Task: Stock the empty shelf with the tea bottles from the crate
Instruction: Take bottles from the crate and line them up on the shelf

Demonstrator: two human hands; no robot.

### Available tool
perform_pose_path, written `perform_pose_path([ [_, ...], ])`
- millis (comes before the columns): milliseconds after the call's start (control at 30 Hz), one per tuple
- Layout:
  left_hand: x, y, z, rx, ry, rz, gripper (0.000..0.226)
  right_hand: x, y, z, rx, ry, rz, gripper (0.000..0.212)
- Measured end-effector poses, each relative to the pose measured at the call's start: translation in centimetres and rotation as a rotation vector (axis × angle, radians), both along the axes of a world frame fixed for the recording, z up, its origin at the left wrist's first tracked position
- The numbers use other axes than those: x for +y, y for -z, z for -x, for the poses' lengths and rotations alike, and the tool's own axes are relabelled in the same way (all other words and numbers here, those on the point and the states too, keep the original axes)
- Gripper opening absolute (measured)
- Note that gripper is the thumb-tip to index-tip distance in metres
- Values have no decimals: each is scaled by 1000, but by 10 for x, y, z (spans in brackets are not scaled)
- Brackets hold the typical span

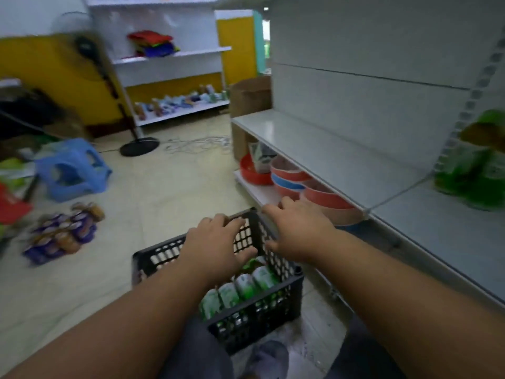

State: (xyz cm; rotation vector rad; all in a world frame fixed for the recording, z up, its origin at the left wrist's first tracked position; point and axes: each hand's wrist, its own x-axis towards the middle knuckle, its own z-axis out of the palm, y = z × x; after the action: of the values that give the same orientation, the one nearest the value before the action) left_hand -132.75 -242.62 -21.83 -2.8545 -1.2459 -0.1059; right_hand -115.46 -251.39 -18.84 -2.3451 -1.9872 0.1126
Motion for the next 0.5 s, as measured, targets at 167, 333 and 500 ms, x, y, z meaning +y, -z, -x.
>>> perform_pose_path([
  [167,2,25,98,37,-283,73,80,43,15,77,11,-179,48,70],
  [333,9,78,142,24,-421,146,74,90,67,115,-22,-258,174,79],
  [500,28,154,151,-84,-484,210,72,139,148,127,75,-271,317,72],
])
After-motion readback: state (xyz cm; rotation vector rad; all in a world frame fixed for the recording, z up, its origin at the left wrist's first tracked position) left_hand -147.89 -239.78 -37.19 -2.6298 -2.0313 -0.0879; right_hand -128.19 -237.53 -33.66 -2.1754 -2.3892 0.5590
